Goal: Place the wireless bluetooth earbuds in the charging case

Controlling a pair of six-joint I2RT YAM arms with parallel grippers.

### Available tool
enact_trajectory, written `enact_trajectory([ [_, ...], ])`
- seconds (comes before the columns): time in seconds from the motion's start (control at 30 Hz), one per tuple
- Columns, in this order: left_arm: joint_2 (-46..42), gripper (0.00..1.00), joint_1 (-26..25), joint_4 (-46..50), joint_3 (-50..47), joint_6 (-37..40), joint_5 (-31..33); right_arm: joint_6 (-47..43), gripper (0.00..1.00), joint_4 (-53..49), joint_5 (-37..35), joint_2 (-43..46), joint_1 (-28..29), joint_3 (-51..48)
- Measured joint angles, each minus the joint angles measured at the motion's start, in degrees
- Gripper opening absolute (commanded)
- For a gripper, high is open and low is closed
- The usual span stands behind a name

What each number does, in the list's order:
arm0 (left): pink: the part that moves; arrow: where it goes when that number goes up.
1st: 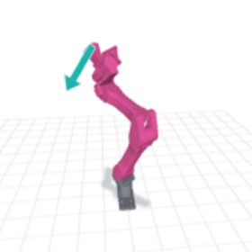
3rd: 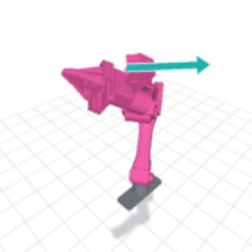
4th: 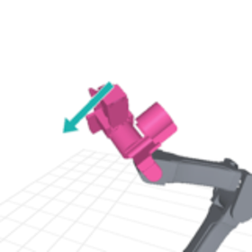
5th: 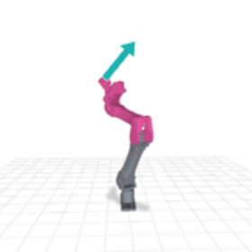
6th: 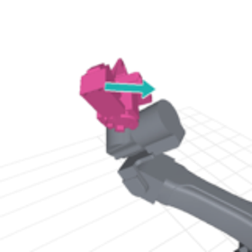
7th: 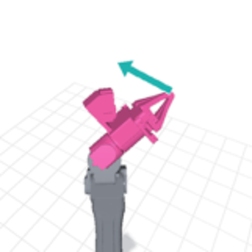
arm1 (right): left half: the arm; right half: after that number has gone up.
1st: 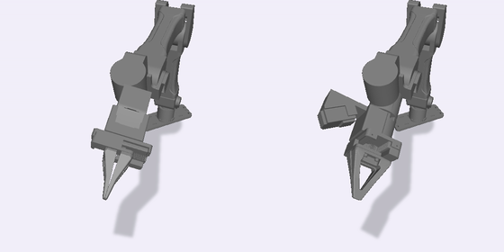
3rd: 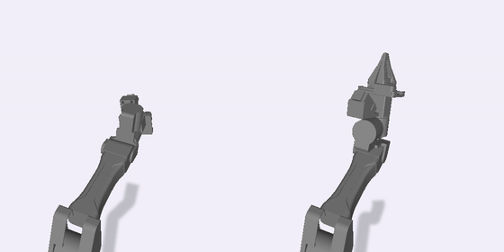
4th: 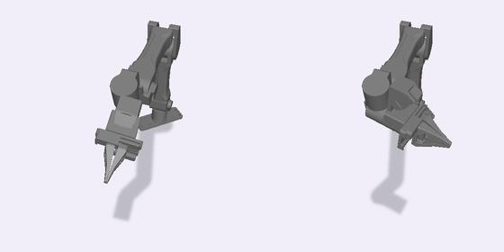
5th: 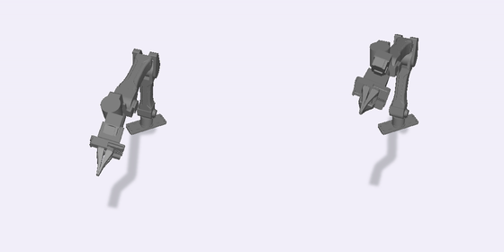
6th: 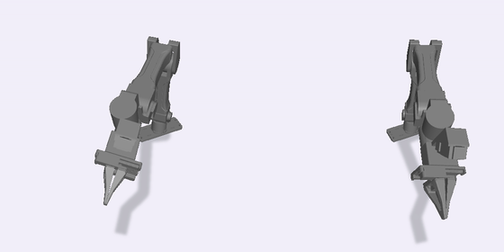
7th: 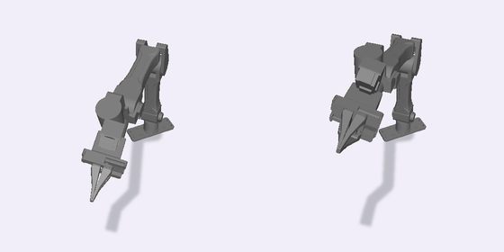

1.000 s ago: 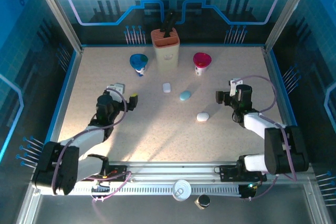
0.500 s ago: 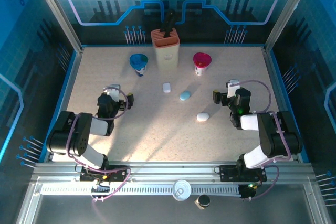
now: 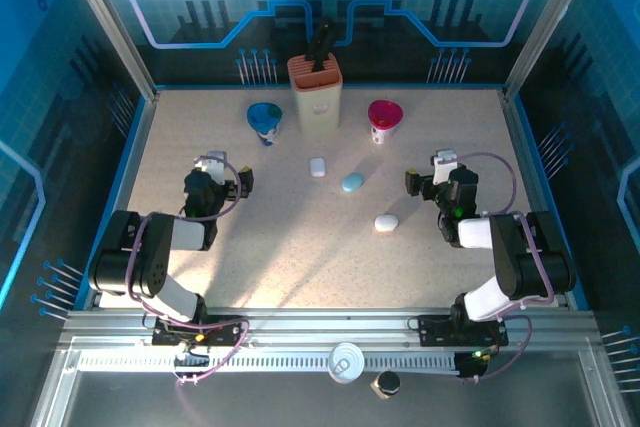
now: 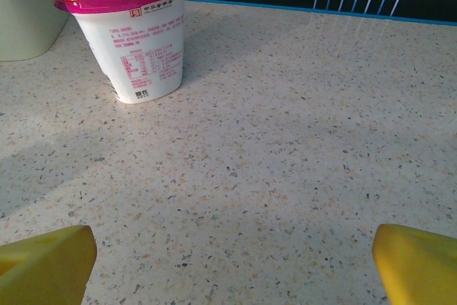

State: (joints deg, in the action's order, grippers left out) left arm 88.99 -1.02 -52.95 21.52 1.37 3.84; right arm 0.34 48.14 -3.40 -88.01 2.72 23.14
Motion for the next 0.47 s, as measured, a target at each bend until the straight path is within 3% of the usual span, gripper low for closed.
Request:
enact_trajectory([
  [0.47, 0.0, 0.99, 0.0, 0.2, 0.0, 0.0, 0.0, -0.1, 1.0, 0.0, 0.0, 0.0, 0.3, 0.0],
])
